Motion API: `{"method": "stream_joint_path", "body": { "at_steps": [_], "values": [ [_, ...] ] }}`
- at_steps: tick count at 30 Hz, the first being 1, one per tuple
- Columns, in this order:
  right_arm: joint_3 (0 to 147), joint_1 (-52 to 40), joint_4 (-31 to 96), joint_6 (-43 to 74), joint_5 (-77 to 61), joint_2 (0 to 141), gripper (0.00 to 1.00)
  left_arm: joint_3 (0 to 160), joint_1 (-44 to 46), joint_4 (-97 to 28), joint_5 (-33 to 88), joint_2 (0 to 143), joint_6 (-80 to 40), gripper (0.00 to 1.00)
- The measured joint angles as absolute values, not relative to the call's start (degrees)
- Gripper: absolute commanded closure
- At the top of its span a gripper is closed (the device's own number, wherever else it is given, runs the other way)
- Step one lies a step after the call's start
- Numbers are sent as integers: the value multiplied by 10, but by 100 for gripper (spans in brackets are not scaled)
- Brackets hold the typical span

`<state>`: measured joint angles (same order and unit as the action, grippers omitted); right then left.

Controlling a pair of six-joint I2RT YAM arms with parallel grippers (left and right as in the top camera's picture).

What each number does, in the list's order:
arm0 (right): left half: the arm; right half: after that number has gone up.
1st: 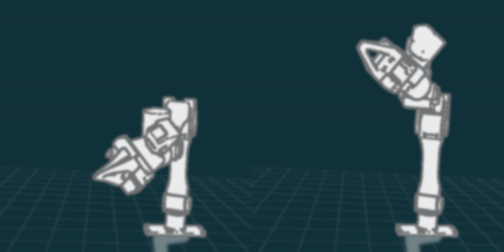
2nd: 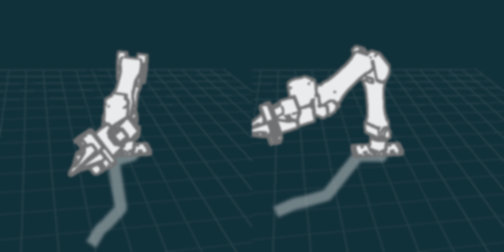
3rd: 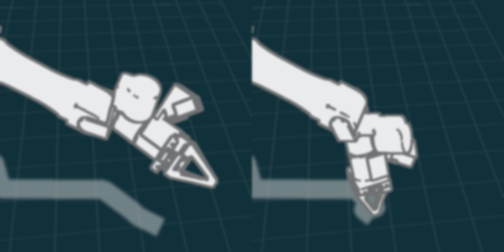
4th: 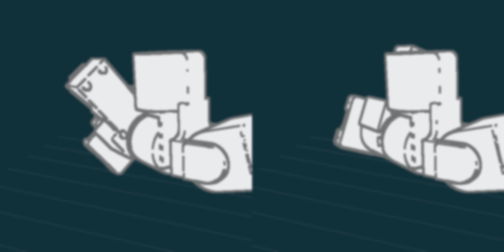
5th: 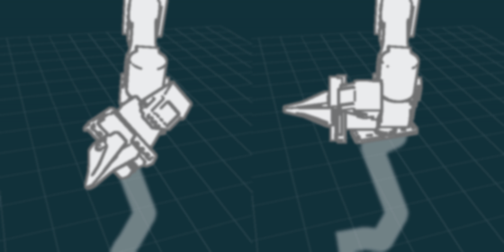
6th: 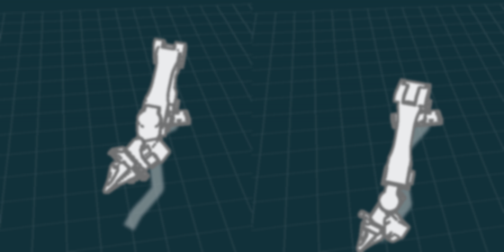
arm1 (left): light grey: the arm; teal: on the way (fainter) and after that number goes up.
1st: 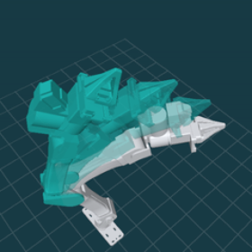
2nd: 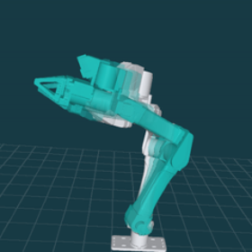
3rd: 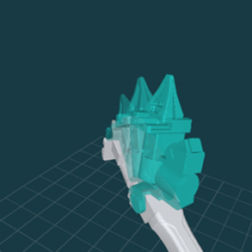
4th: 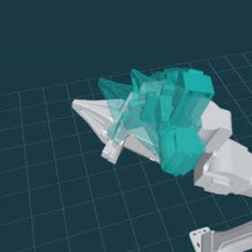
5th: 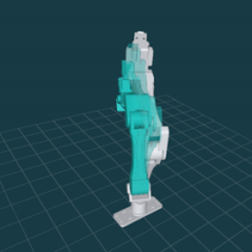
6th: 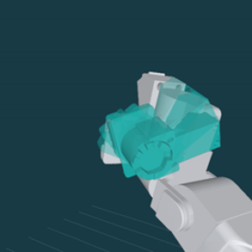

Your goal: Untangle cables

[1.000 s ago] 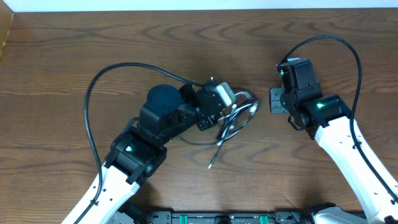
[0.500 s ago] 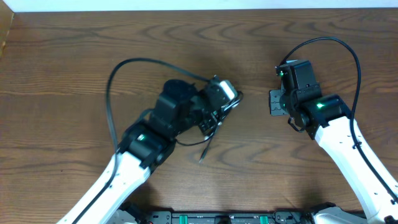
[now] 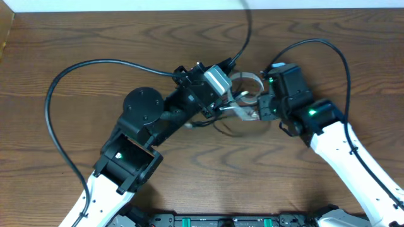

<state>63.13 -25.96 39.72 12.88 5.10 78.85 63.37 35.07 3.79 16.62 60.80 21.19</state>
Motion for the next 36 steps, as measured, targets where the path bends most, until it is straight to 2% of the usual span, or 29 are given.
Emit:
{"method": "stream_joint_path", "body": {
  "at_steps": [1,3,4,8,15,21,29,36],
  "values": [
    [631,-267,394,130,53,788,43,634,351,36,166,611,212,93],
    [631,-278,391,129,53,788,39,634,351,31,166,618,212,93],
    [631,-283,390,130,53,788,33,634,350,30,166,620,212,93],
    [631,-292,376,130,53,788,25,634,350,30,166,621,212,93],
    [631,-319,331,129,27,788,21,633,342,74,167,621,212,93],
    [631,-332,325,124,19,788,22,633,315,149,166,621,207,93],
    [631,-332,322,123,5,788,24,633,312,176,167,621,197,93],
    [631,-354,298,121,-29,788,9,633,312,182,166,621,192,93]
  ]
}}
